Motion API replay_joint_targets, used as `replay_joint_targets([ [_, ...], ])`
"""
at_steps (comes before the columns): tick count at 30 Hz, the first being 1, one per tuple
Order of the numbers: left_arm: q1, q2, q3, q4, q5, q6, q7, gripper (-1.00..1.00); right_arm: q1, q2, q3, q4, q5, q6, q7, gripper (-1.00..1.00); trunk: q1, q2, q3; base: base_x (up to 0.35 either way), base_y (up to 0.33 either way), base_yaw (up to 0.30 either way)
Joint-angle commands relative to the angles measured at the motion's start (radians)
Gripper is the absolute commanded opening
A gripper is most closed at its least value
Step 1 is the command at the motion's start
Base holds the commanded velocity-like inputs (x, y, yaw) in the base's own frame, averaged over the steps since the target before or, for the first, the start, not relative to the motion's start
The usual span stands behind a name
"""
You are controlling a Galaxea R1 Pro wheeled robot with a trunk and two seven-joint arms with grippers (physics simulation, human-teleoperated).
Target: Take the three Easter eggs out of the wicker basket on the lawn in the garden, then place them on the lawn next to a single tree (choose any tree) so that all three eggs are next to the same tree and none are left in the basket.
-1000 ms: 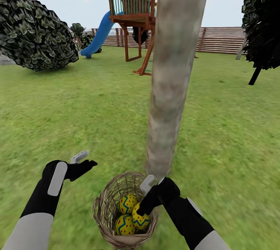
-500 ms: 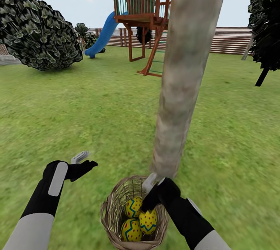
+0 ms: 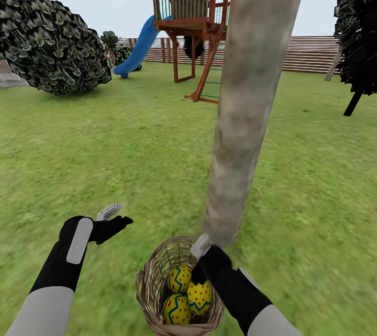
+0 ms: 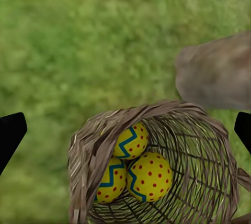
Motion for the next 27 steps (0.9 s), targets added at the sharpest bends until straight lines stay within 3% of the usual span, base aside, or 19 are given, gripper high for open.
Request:
replay_joint_targets([
  [1, -0.001, 0.0, 0.0, -0.001, 0.011, 0.003, 0.009, 1.0, -0.002, 0.002, 0.017, 0.001, 0.012, -0.001, 0.008, 1.0, 0.0, 0.0, -0.001, 0.0, 0.0, 0.0],
  [5, -0.001, -0.001, -0.001, -0.001, 0.011, 0.003, 0.009, 1.0, -0.033, 0.004, 0.08, 0.007, 0.009, -0.005, 0.008, 1.0, 0.0, 0.0, -0.001, 0.0, 0.0, 0.0],
  [14, -0.001, -0.003, -0.001, -0.001, 0.011, 0.003, 0.008, 1.0, -0.135, 0.004, 0.087, 0.13, -0.034, -0.005, 0.006, 1.0, 0.034, -0.063, -0.029, 0.0, 0.0, 0.0],
  [24, -0.001, -0.003, -0.001, -0.001, 0.011, 0.003, 0.008, 1.0, -0.154, 0.004, 0.088, 0.141, -0.044, -0.007, -0.006, 1.0, 0.073, -0.133, -0.06, 0.0, 0.0, 0.0],
  [27, -0.001, -0.003, -0.001, -0.001, 0.011, 0.003, 0.008, 1.0, -0.154, 0.004, 0.088, 0.14, -0.043, -0.008, -0.007, 1.0, 0.073, -0.133, -0.06, 0.0, 0.0, 0.0],
])
